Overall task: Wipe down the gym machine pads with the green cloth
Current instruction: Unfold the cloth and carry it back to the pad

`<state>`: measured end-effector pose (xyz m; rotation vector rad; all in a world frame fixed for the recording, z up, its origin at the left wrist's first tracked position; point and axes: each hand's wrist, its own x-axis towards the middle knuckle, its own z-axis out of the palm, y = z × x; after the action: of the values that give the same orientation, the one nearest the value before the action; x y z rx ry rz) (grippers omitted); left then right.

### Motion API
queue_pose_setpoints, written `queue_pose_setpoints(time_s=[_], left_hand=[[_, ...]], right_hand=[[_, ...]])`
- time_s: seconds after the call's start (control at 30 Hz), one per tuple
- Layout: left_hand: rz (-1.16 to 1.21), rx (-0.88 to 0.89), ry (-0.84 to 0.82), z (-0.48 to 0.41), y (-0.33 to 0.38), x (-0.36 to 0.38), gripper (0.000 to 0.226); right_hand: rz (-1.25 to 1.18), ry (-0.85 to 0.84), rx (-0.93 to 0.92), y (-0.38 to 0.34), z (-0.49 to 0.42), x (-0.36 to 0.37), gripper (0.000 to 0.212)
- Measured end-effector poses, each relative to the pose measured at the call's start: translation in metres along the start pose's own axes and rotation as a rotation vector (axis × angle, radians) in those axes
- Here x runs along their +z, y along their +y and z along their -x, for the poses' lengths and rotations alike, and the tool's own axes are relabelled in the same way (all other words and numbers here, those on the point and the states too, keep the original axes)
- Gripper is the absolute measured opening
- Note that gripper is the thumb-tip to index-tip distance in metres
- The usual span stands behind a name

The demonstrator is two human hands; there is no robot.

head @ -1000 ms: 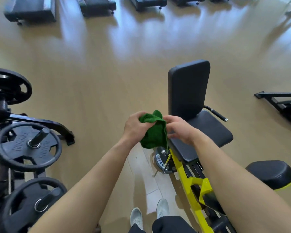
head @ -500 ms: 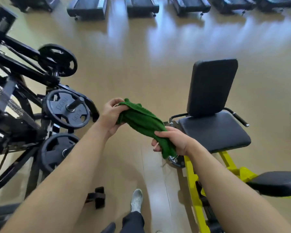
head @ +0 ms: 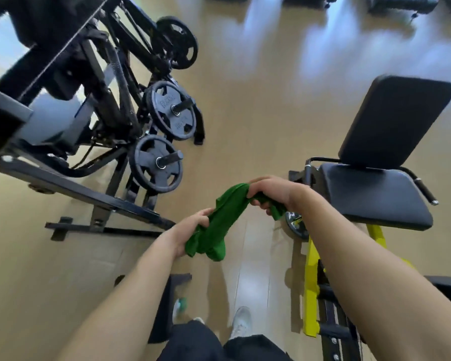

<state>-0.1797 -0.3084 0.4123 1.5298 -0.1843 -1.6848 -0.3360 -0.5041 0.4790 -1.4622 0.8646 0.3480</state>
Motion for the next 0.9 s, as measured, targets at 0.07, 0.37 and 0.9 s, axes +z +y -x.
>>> queue_pose_setpoints(time_s=[0.07, 0.37, 0.9], left_hand=[[-0.015, -0.064, -0.017, 0.016, -0.025, -0.011, 0.032], [0.183, 0.432, 0.241, 0.065, -0.082, -0.12, 0.048], [0.555, 0.04, 0.064, 0.07, -0.254, -0.219, 0.023]], right_hand=[[0.085, -0.128, 0.034, -0.019, -0.001, 0.032, 0.027], [0.487, -0.326, 0.221, -0.091, -0.007, 0.183, 0.028], [0.465, 0.187, 0.096, 0.018, -0.14, 0.29, 0.025]])
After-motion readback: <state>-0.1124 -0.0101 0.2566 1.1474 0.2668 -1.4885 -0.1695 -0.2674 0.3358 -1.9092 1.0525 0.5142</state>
